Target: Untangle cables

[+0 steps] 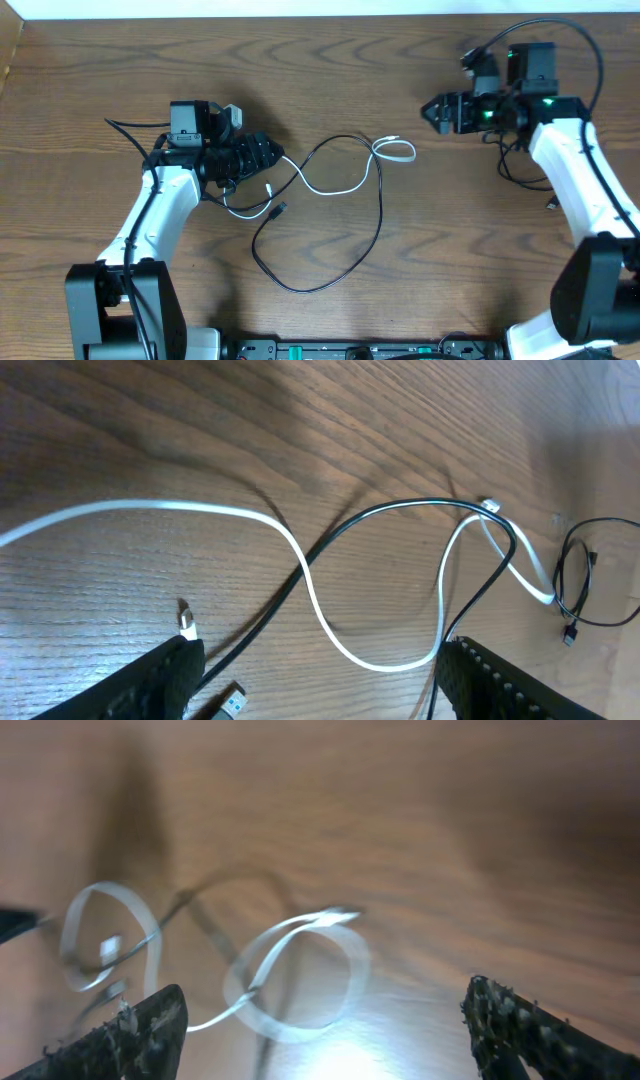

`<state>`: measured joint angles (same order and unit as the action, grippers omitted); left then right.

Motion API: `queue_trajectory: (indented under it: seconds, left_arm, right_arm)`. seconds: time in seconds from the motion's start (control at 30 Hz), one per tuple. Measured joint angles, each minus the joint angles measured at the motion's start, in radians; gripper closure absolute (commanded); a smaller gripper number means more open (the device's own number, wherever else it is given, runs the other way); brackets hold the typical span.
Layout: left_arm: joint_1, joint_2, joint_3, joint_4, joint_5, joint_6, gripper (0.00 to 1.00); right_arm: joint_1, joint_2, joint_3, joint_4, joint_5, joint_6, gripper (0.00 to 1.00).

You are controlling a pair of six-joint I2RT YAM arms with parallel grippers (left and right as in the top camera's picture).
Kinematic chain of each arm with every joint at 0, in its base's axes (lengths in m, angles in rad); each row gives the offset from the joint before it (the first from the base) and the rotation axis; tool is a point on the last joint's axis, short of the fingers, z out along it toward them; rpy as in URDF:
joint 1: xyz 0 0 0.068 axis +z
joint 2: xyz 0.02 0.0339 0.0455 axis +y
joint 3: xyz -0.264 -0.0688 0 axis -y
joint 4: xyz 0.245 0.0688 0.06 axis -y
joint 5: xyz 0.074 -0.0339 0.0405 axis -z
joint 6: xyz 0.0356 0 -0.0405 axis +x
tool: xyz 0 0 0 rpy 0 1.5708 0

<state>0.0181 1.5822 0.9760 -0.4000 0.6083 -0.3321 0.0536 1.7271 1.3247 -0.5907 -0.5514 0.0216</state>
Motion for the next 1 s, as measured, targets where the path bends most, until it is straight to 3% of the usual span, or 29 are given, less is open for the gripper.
queue_trajectory:
  seconds: [0.13,0.3,0.47,0.63,0.93,1.0]
  left_arm:
    - [0.000,0.000,0.000,0.000,-0.008,0.000,0.21]
    - [0.000,0.000,0.000,0.000,-0.009,0.000,0.21]
    - [0.000,0.000,0.000,0.000,-0.013,0.000,0.21]
    - [0.000,0.000,0.000,-0.008,-0.013,0.000,0.21]
    - [0.000,0.000,0.000,-0.008,-0.013,0.000,0.21]
    - [0.000,0.000,0.000,-0.008,-0.013,0.000,0.21]
  right_arm:
    - [0.063,0.040,0.000,-0.014,-0.129,0.023,0.32]
    - [0.190,0.089,0.000,-0.014,-0.208,0.156,0.32]
    - [0.308,0.126,0.000,-0.024,-0.201,0.359,0.41]
    - [0.420,0.126,0.000,-0.087,-0.034,0.639,0.48]
    - [0.584,0.126,0.000,-0.105,0.307,1.091,0.43]
    - [0.608,0.126,0.000,-0.105,0.373,1.167,0.36]
